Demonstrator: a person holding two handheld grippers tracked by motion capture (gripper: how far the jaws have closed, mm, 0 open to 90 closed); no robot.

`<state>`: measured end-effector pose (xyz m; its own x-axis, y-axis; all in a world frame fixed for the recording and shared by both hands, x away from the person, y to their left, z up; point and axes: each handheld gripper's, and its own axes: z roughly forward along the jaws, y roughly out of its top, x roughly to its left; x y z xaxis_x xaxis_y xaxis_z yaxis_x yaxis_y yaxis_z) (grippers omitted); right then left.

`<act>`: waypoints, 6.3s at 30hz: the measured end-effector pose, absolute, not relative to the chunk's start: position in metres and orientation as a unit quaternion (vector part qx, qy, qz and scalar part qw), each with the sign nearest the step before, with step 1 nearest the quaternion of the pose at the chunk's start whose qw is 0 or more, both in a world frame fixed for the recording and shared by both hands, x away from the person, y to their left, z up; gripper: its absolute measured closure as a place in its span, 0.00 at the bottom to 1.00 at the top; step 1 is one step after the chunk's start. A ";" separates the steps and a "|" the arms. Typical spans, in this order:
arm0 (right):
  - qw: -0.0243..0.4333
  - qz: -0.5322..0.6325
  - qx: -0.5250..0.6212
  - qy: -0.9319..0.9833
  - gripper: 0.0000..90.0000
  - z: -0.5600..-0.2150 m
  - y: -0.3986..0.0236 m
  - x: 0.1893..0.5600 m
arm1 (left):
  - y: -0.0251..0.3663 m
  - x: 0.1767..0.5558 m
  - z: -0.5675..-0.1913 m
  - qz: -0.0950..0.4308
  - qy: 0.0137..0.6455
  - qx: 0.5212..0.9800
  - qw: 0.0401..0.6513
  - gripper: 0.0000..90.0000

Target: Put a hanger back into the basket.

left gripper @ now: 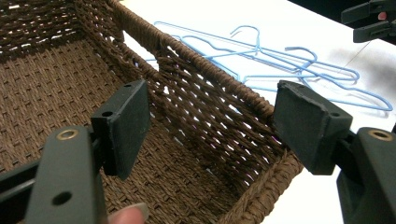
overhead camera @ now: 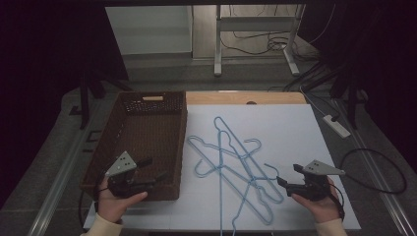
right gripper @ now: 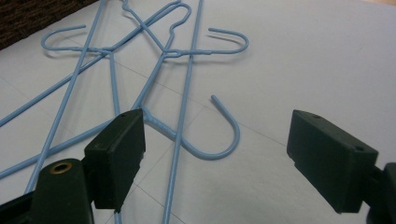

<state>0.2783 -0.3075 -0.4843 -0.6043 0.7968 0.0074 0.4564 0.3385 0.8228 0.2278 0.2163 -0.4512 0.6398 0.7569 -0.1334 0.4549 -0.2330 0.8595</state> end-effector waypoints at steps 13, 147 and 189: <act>0.208 0.406 0.396 0.797 0.25 -0.485 -0.306 0.278 | 0.216 0.228 -0.451 0.158 0.394 0.770 0.477 0.31; 0.073 0.465 0.323 0.821 0.98 -0.399 -0.253 0.307 | 0.189 0.240 -0.422 0.160 0.364 0.783 0.478 0.33; -0.025 0.504 0.180 0.845 0.98 -0.385 -0.222 0.293 | 0.080 0.294 -0.381 0.080 0.163 0.901 0.394 0.64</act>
<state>0.2925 -0.2224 -0.3848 -0.9340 0.2793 0.2229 0.3289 0.4278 0.8419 0.2936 0.0802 -0.3809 0.9344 0.3559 0.0158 0.2300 -0.6365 0.7361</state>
